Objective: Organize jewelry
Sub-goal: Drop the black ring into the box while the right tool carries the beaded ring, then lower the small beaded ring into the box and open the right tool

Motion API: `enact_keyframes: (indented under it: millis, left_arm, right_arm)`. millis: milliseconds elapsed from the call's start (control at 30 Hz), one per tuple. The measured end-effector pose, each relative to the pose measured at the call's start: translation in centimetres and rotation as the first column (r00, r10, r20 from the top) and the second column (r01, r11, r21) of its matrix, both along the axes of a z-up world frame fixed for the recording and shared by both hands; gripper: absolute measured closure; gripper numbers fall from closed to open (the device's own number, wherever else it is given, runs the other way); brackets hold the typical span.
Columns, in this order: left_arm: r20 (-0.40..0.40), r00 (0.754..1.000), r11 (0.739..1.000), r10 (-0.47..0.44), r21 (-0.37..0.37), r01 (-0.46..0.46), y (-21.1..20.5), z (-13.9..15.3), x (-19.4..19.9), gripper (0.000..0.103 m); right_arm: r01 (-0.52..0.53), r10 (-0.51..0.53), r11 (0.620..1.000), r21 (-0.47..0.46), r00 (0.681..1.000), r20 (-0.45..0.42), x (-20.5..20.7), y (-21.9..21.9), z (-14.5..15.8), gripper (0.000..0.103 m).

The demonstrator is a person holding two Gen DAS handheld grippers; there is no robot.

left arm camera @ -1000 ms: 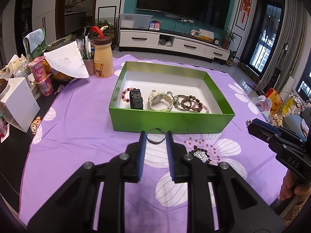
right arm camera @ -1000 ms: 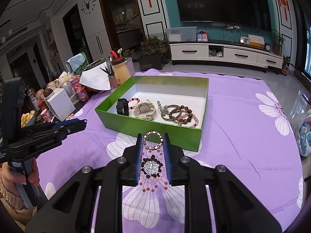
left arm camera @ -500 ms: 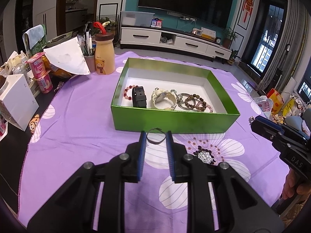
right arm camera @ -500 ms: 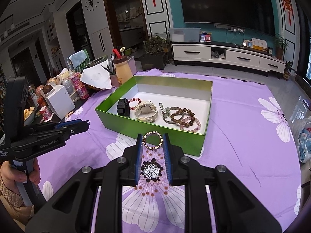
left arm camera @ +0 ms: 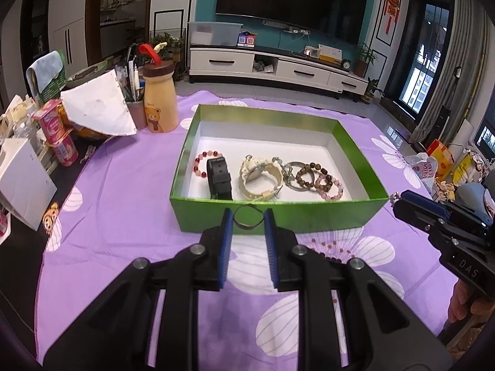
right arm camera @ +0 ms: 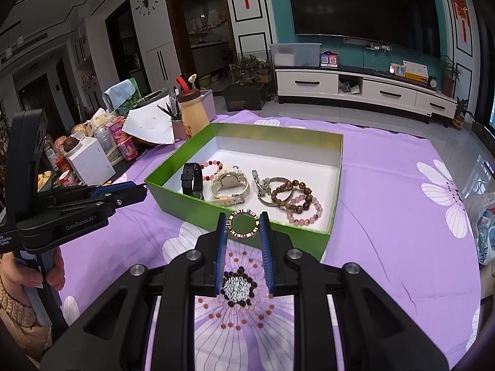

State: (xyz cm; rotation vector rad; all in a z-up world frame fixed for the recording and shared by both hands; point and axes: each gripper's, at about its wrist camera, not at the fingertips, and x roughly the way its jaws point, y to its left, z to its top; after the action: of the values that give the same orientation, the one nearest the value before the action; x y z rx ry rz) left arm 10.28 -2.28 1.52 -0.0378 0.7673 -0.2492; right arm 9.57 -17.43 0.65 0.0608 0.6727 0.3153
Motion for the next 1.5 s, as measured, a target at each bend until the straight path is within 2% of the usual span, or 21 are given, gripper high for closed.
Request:
enact_keyframes:
  millis: [467,1100,1333,1500]
  left_arm:
    - [0.036,0.999,0.999,-0.03,0.031,0.029,-2.0,1.1,4.3,0.083]
    - [0.021,1.0,0.998,-0.015,0.06,0.014,-3.1,0.6,9.2,0.083]
    - [-0.019,1.0,1.0,-0.011,0.019,0.011,-2.6,0.4,11.2,0.083]
    - [-0.042,0.999,1.0,-0.001,0.001,0.001,-2.1,0.2,12.4,0.083]
  right_arm:
    - [-0.001,0.001,1.0,-0.016,1.0,0.031,3.8,0.2,0.8,0.083]
    - [0.016,-0.016,1.0,-0.027,1.0,0.015,8.3,0.1,0.2,0.083]
    - [0.017,-0.017,1.0,0.002,1.0,-0.011,10.1,-0.3,0.2,0.083]
    - [0.021,-0.018,0.999,0.046,0.997,-0.07,11.7,-0.8,-0.5,0.083]
